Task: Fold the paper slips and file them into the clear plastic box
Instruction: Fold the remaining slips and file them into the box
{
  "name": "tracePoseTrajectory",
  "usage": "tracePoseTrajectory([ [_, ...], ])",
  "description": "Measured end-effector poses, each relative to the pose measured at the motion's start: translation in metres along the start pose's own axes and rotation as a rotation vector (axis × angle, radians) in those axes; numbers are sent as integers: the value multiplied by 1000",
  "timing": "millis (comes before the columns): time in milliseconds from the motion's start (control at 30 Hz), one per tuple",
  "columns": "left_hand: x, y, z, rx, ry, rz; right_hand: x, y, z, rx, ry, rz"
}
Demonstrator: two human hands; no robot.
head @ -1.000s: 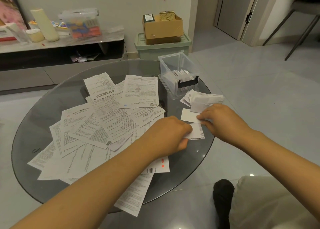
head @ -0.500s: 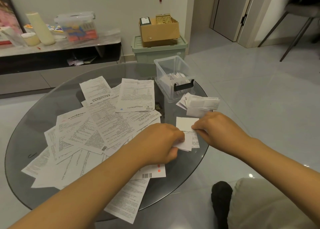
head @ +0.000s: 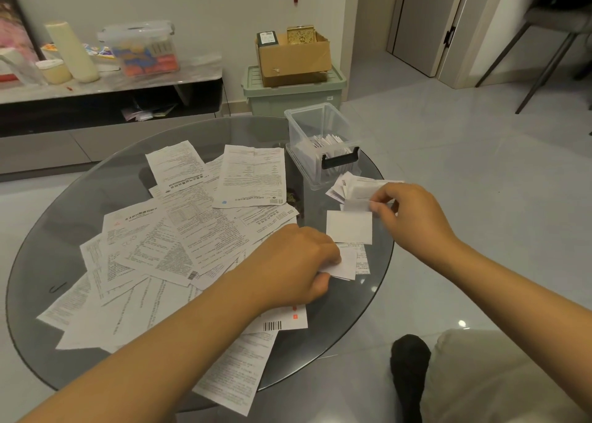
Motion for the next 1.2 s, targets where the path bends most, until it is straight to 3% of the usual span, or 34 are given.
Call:
tracePoseTrajectory([
  [233, 3, -2, -5, 44, -23, -69, 2, 11, 12, -117, 6, -67],
  [433, 3, -8, 4, 114, 46, -12, 5, 15, 22, -263, -4, -45],
  [600, 3, -9, 5, 104, 47, -2, 12, -9, 8, -167, -91, 91],
  [800, 5, -6, 2, 99, 33, -64, 16, -31, 6, -44, -57, 232],
  [1033, 0, -9, 3, 73, 47, -31, 16, -36, 14, 174, -24, 291],
  [1200, 0, -9, 2, 65, 31, -44, 16, -39, 15, 125, -91, 304],
])
Point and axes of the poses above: each hand's wrist, its own x-axis away from the middle knuckle, its own y-axis out of the back of the hand, z = x × y, the point moved 9 cm from there along -x, towards the middle knuckle, and after that the axes turned 2 degrees about y, right-handed, at the moved point
